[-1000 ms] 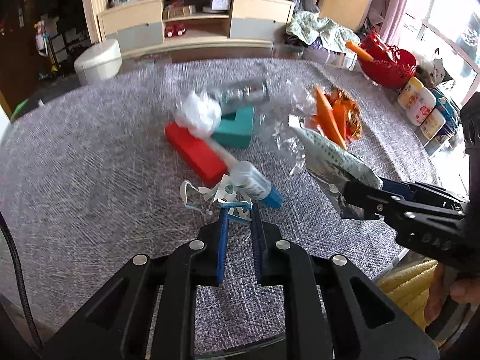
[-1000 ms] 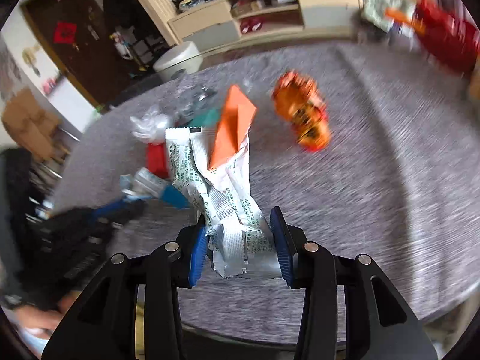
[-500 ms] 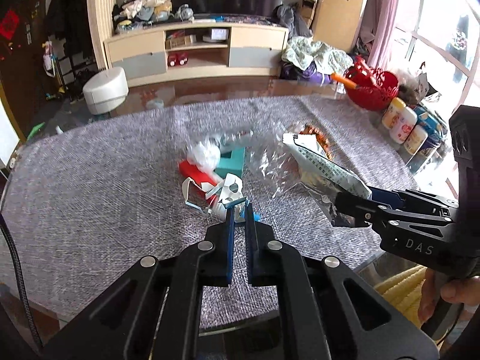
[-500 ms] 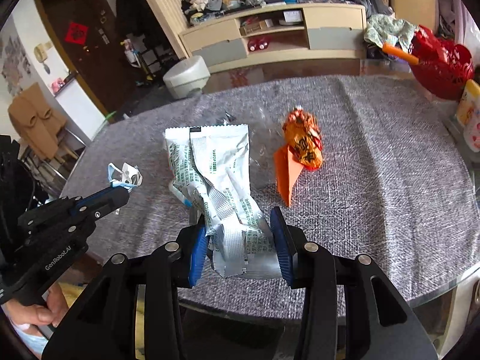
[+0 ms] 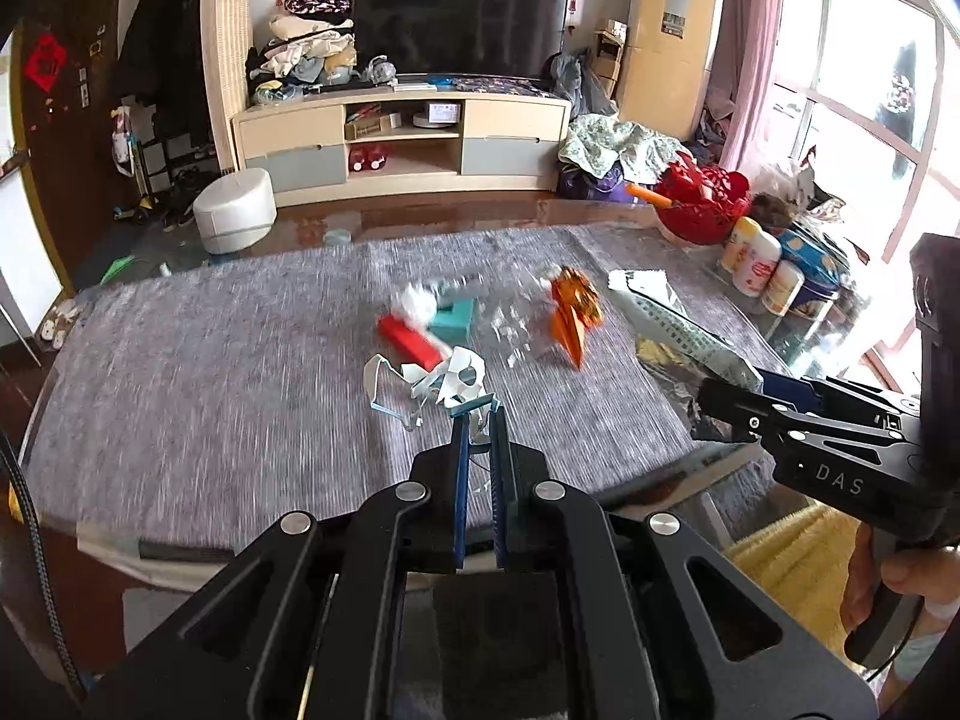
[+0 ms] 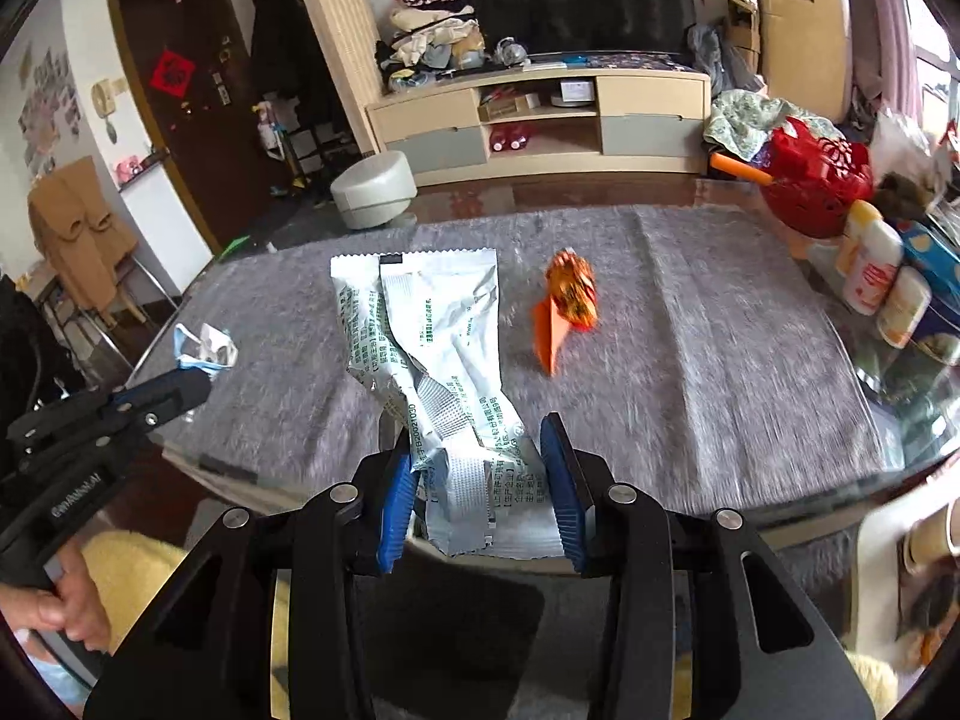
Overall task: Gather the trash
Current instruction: 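Lower both tools to the bin under the table and open them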
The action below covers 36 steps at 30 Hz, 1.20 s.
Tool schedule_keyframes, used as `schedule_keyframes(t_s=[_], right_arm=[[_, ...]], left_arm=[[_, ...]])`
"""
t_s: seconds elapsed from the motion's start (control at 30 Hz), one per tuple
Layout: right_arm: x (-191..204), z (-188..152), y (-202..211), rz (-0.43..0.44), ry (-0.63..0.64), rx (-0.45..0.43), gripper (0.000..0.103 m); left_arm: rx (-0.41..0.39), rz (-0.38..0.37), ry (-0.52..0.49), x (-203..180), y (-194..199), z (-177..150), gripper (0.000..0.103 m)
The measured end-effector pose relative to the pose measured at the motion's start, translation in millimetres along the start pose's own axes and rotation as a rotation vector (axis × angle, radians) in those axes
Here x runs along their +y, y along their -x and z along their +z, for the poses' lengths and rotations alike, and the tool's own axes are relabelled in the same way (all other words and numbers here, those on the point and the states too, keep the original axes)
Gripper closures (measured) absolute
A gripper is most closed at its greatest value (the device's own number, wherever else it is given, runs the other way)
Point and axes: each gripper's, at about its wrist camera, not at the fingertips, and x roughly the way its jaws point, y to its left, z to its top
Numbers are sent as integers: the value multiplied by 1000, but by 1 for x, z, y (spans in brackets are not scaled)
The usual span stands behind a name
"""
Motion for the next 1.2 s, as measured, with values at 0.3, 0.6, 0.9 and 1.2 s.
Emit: schedule_keyframes(t_s=[0.3,0.6,0.9,1.2], right_arm=[[2,-88,-16,-8,17,177,62],[-1,-156,-89,-9,-12,415,62],[-8,-182,-139,-32,-54,548,62],[-9,-181,-156,-32,-84,574,42]], left_arm=[[152,-48,52,-3,-9,-82,98],[398,-100,95,-3,-79,-162,98],[570,-158,125,-2,-133,-210,98],[618,-162,130,-4,-150,-218,79]])
